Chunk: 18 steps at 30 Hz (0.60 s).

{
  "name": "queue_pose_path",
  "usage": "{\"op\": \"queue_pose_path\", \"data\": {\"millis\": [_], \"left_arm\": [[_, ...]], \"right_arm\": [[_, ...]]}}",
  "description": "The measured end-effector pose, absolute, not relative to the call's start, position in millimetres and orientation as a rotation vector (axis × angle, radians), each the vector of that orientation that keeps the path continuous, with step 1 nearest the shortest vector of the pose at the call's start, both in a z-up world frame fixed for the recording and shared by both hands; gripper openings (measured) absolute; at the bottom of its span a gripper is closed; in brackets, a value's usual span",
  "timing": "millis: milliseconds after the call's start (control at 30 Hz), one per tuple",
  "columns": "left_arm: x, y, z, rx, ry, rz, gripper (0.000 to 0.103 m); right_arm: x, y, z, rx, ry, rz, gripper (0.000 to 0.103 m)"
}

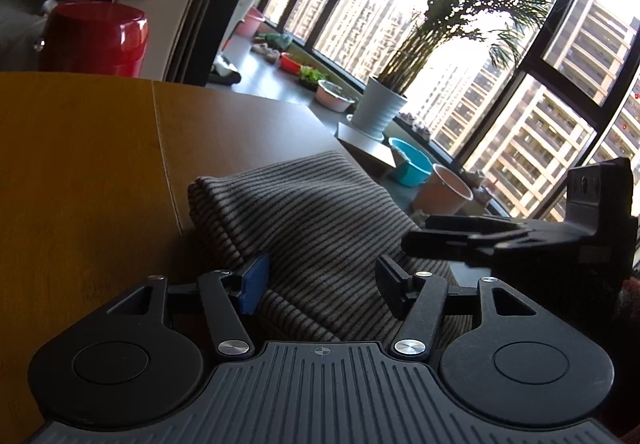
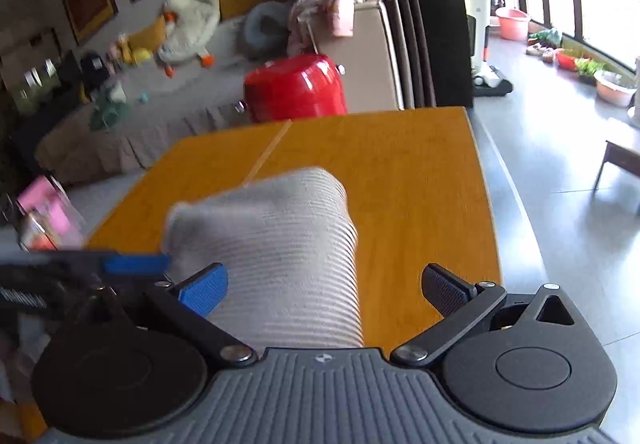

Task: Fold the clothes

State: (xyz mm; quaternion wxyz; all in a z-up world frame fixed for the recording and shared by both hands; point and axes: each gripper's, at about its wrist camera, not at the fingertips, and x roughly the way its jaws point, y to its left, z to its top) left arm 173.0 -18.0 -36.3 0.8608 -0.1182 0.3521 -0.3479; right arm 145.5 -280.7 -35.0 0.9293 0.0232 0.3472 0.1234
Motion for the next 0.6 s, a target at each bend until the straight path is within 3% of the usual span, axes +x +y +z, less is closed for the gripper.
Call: {"op": "queue_pose_path", "data": {"millis": [200, 333, 433, 600], "left_arm": [[165.2, -15.5, -30.0, -0.254, 0.747, -0.706, 0.072], [158.4, -7.6, -30.3, -0.28, 0.774, -0.68, 0.082], [155.4, -3.4, -33.8, -0.302, 0.804, -0.662, 0.082], [159.9, -13.1, -48.4, -0.316, 0.863, -0.676, 0.074]], "right_arm": [[126.3, -258.6, -44.7, -0.06, 0.602, 0.174, 0.103], [130.6, -275.5, -51.2, 0.087, 0.633, 0.192, 0.103], [139.4, -301.1, -64.9, 0.311, 0.699, 0.245, 0.103], [130.8, -304.7, -64.4, 0.298, 0.665, 0.285, 0.103]]}}
